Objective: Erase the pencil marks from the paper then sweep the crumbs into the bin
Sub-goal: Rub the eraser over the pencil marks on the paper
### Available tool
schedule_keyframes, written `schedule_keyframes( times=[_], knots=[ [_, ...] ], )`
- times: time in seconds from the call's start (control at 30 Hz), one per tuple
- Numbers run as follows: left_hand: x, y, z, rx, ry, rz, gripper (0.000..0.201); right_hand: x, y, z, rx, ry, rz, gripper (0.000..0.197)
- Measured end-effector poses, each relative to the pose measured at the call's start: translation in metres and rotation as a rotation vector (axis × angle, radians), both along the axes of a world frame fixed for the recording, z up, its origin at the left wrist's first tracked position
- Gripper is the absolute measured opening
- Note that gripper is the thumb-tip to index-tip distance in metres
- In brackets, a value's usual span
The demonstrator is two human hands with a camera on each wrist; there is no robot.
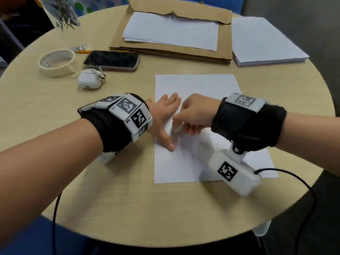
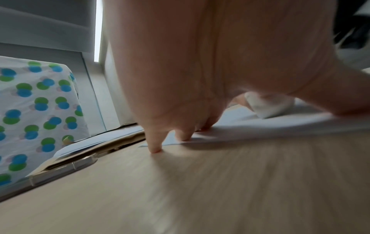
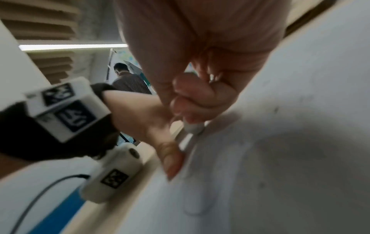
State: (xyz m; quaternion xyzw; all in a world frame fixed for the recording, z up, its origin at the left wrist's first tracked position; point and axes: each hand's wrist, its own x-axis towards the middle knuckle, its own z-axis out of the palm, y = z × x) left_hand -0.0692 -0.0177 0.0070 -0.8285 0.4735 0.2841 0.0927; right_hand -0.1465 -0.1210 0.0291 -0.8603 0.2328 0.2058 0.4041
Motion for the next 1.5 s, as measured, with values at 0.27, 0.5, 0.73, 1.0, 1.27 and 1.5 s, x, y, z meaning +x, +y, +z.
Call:
schedule_keyframes(
  times=[0.27,0.5,0.73,1.0,1.27,1.5],
  knots=[
    [0.000,0.000,-0.001,-0.011,0.007,0.008,0.131,0.004,-0.009,0.003,-0.084,-0.058,-0.035,0.018],
    [0.001,0.000,0.000,0.003,0.003,0.004,0.130,0.011,-0.020,0.006,-0.090,-0.089,-0.124,0.020],
    [-0.001,-0.001,0.000,0.021,-0.011,0.010,0.132,-0.014,0.001,-0.002,-0.094,-0.001,0.143,0.011],
    [0.000,-0.003,-0.001,0.019,-0.005,0.016,0.131,0.015,-0.023,0.005,-0.158,-0.113,-0.115,0.013],
    [0.002,-0.002,-0.003,0.037,-0.022,-0.004,0.130,0.010,-0.013,0.007,-0.365,-0.108,-0.007,0.014],
    [0.004,-0.003,-0.004,0.024,0.007,-0.006,0.130,0.006,0.002,0.003,-0.339,-0.093,0.078,0.011]
  ],
)
